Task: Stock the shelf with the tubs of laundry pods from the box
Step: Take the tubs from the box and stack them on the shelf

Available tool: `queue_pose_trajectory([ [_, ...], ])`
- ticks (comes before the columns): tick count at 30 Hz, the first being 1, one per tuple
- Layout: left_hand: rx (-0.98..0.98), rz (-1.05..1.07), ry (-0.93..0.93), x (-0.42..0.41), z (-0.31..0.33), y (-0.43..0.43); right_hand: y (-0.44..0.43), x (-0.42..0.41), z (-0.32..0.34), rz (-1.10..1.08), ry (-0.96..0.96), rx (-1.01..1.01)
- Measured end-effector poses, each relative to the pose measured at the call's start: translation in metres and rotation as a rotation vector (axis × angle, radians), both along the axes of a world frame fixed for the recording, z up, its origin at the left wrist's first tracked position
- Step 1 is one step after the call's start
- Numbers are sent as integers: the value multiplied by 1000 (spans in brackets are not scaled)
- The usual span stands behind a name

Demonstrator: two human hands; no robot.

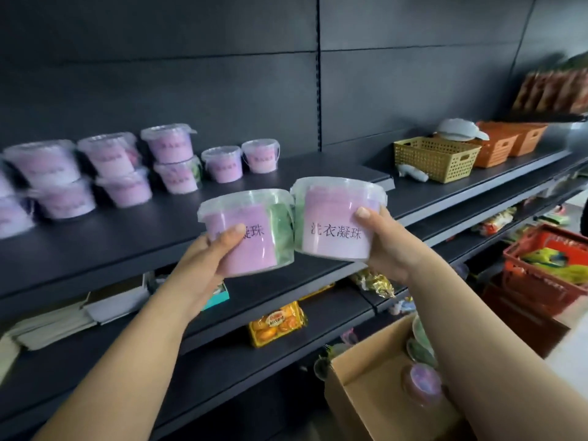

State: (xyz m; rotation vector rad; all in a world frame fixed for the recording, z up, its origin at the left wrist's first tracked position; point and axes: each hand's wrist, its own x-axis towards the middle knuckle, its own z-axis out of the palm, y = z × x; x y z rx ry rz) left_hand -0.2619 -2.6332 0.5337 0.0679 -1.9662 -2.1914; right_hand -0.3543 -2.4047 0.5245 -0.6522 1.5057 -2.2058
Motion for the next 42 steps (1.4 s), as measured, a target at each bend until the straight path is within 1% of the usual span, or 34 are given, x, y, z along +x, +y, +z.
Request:
queue_pose_trajectory([
  [4,43,35,66,-14,14,-21,-22,-23,19,36,75,-25],
  [7,56,34,87,-38,15,-33,-43,-53,18,-43,89,-63],
  [11,161,52,40,-95,1,-45,-64,-109,2,-93,87,-52],
  [13,162,74,13,-131,-8,-51,-71,-147,-5,-102,148,11],
  [15,129,85,11,-165,-11,-58,-80,-183,-7,-111,183,71],
  [17,114,97,26,-192,-9,-69,-93,-217,-7,-87,174,100],
  [23,63,134,66,-242,2,-113,-143,-283,6,69,77,71],
  [26,15,179,75,-264,10,-134,-162,-305,16,78,68,76],
  [28,-58,201,75,-282,22,-148,-176,-319,26,17,102,33],
  [30,-185,231,73,-299,35,-158,-191,-333,36,-96,143,-51],
  [32,-295,326,91,-318,46,-166,-206,-352,46,-193,160,-140],
  [34,-363,425,119,-336,51,-172,-219,-373,52,-273,161,-169],
  [39,-394,559,96,-378,32,-187,-244,-418,37,-341,149,-109],
  [42,-408,605,72,-392,17,-188,-253,-432,19,-338,218,-5],
])
